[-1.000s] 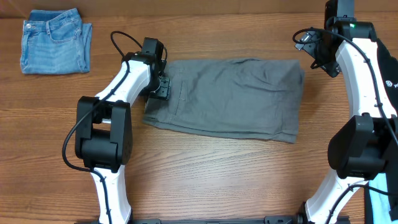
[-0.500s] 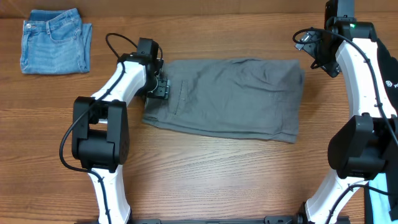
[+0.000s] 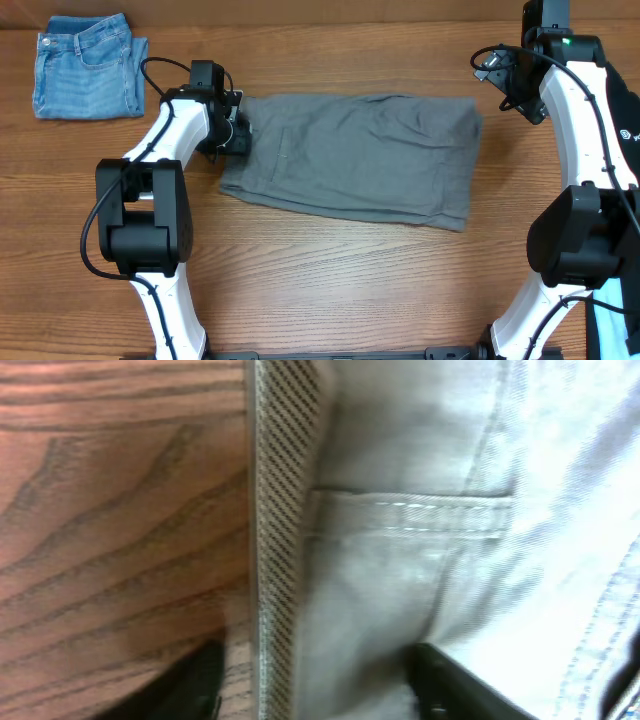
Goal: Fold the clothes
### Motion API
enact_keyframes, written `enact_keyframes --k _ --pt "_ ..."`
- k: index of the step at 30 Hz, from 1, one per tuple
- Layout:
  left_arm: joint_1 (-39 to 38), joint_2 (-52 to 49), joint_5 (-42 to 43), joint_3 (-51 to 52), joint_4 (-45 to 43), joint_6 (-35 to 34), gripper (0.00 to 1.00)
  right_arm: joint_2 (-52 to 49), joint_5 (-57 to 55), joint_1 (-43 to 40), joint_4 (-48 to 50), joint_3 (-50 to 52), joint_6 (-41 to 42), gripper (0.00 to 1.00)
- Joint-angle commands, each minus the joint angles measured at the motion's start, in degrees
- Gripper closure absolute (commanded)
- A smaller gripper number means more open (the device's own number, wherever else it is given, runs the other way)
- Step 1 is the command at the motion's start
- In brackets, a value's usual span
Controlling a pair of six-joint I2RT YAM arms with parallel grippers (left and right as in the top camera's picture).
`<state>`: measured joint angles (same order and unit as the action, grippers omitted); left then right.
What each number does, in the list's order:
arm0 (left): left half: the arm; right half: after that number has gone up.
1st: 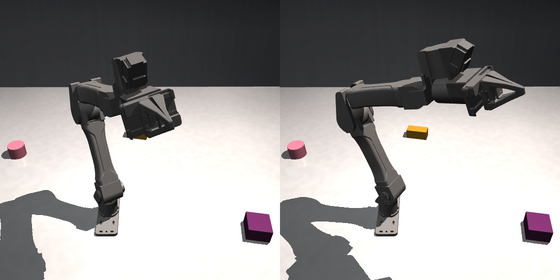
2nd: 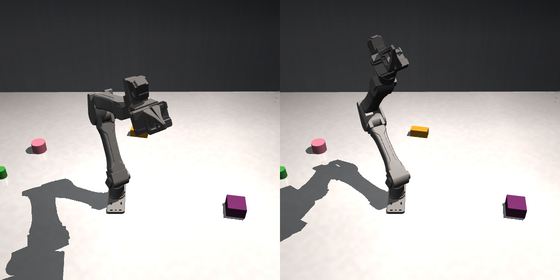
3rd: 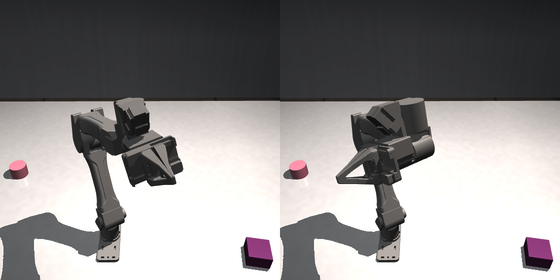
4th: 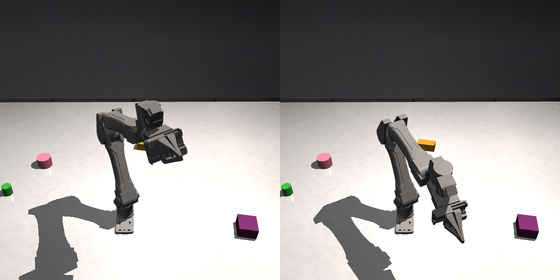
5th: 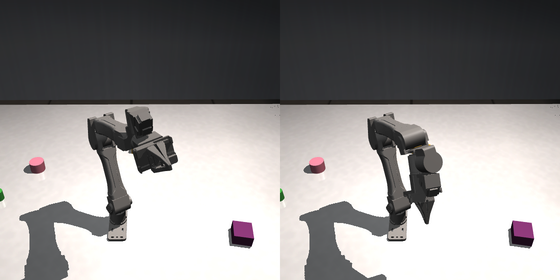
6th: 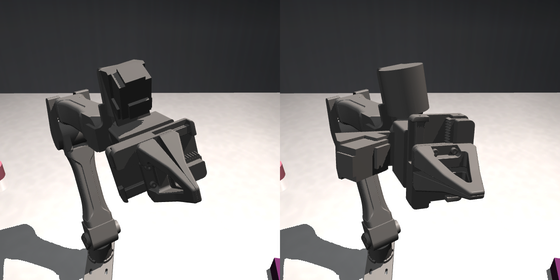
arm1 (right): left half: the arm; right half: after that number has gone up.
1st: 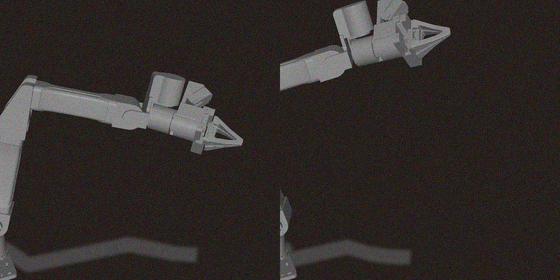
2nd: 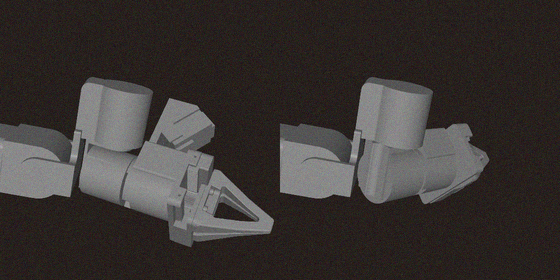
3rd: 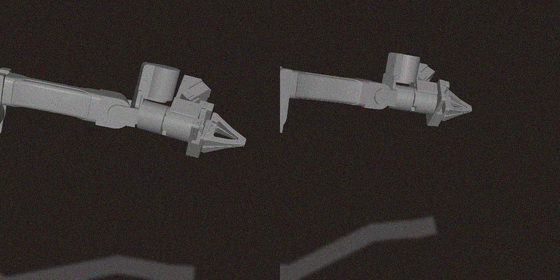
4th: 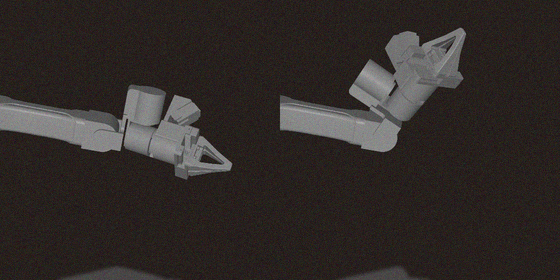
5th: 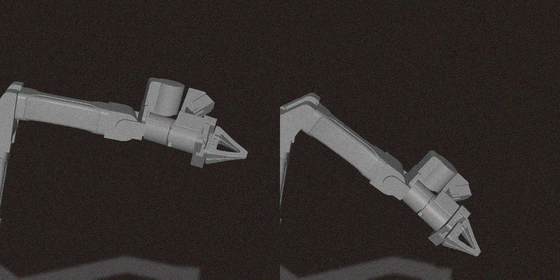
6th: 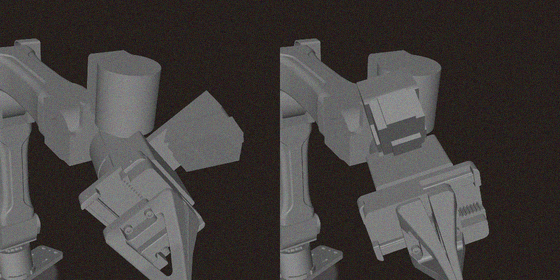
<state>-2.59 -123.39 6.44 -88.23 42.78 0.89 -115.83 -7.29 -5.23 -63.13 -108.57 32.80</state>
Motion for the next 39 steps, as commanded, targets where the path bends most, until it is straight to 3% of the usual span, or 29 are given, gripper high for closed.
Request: enact_keyframes --k 1,5,10,11,19,32,39 --pt "0.33 -2.89 0.98 3.41 0.61 0.87 0.49 0.94 0.04 -0.11 0.04 -1.16 0.26 0.0" --pt "0.33 -2.89 0.94 3.45 0.28 0.9 0.59 0.94 0.02 -0.11 0.04 -1.16 0.26 0.0" --pt "0.33 -2.89 0.94 3.89 -0.07 0.87 0.94 0.94 0.02 -0.11 0.04 -1.16 0.26 0.0" --pt "0.33 -2.89 0.92 4.07 -0.17 0.87 0.96 0.94 0.02 -0.11 0.04 -1.16 0.26 0.0" --pt "2.12 -2.89 -2.25 4.44 -1.27 -0.74 0.96 0.94 0.02 -0.11 0.04 -1.16 0.26 0.0" --pt "16.2 -2.89 -4.09 4.44 2.03 -8.37 0.96 0.94 0.02 -0.09 0.04 -1.16 0.26 0.0" --pt "18.84 -2.84 -6.14 2.99 4.66 -8.13 0.96 0.94 0.02 -0.11 0.07 -1.16 0.26 0.0"
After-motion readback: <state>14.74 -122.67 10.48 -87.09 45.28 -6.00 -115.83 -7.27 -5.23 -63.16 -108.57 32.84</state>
